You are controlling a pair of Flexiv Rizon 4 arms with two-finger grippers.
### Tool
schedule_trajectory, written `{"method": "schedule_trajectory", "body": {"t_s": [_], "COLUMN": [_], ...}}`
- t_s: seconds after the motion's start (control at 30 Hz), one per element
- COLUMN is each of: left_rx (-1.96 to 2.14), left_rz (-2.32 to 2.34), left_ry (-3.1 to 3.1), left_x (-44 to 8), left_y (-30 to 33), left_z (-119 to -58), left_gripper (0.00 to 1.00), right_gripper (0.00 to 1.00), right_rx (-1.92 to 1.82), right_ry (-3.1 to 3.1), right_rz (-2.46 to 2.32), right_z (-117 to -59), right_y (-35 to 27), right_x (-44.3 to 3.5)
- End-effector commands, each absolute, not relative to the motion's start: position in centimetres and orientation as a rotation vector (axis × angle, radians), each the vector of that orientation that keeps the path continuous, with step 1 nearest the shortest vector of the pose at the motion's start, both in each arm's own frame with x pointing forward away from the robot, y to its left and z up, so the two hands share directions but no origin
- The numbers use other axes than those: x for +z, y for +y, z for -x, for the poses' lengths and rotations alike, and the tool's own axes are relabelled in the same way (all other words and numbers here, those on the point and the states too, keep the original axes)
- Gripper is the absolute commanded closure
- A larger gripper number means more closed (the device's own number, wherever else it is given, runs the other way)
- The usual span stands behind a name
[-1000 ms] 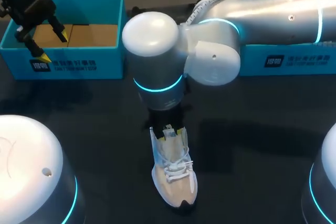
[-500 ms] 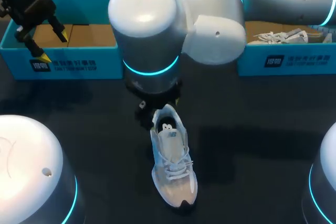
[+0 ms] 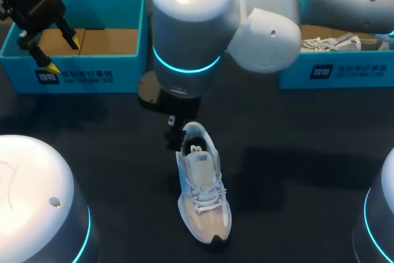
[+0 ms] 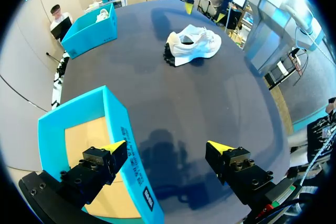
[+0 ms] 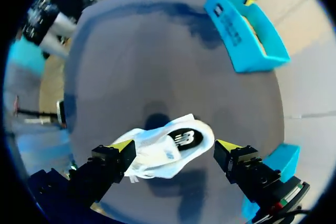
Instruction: Take the shoe out of the shoebox, open the shoe tongue, remove and reinsert the insole, then place the shoe into the shoebox
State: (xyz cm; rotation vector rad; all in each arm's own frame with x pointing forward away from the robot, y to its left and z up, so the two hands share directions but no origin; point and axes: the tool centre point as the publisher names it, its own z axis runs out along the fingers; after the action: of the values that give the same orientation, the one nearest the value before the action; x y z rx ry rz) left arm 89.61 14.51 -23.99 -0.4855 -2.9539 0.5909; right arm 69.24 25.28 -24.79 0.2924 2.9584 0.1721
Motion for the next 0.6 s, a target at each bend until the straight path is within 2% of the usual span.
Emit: {"method": "schedule_trajectory", "body": {"t_s": [0.03,0.6], "left_rx": [0.588,0.588], "left_rz": [0.487,0.487], "left_ry": [-2.957,-2.957], "left_x": [-24.0,-24.0], "left_y": [14.5,14.5], "left_z": [-89.5,-89.5], "left_gripper": [0.0,0.0], "right_gripper": [0.0,0.0], "right_rx": [0.193,0.02], "right_ry": [2.984,2.962], "right_rz": [-0.229,-0.044], "right_z": [-70.6,-75.1], "right_y": [25.1,25.5], "right_x": [-26.2,-29.9]}}
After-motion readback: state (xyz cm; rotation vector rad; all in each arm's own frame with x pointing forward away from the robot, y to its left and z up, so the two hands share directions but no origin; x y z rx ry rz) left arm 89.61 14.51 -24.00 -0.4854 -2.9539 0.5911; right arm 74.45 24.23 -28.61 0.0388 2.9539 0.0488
